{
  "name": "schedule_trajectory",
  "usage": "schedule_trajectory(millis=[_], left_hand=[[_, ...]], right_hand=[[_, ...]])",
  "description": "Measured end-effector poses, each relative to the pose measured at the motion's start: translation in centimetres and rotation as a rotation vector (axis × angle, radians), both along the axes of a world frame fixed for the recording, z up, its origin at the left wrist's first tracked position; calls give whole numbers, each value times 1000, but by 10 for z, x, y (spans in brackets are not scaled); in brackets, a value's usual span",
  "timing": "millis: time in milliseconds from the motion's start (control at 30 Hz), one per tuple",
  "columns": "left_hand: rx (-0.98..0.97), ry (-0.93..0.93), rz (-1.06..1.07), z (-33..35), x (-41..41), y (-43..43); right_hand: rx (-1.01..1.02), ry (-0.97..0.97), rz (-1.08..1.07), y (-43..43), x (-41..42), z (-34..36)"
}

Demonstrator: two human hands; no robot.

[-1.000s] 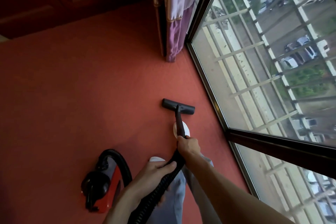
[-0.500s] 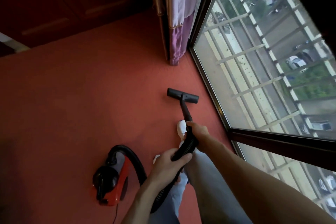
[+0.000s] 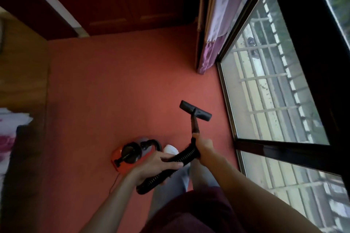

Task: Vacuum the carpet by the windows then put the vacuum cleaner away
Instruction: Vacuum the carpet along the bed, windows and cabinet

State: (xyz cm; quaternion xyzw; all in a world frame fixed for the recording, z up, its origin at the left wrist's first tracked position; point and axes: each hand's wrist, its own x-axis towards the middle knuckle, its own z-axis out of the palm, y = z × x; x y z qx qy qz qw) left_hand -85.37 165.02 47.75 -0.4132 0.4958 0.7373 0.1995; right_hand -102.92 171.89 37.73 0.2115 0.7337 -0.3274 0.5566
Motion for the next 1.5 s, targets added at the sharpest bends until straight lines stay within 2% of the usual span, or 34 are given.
schedule_trajectory(millis=[200, 533, 667, 867, 1133, 1400, 1500], left_hand=[[5, 22, 91, -14, 12, 67], [-134, 33, -110, -37, -10, 221], [-184, 0, -138, -40, 5, 279], [-159, -26, -159, -39, 42, 326], [-98, -22, -247, -75, 88, 362], [-29, -82, -168, -132, 130, 353], [-36, -90, -161, -151, 136, 352]], right_hand=[[-12, 59, 30, 59, 4, 4], [-55, 29, 3, 218, -12, -19], [-25, 19, -61, 274, 8, -3], [104, 24, 25, 336, 48, -10], [228, 55, 111, 368, 102, -37], [208, 166, 239, 351, 150, -100], [232, 188, 226, 348, 158, -126]])
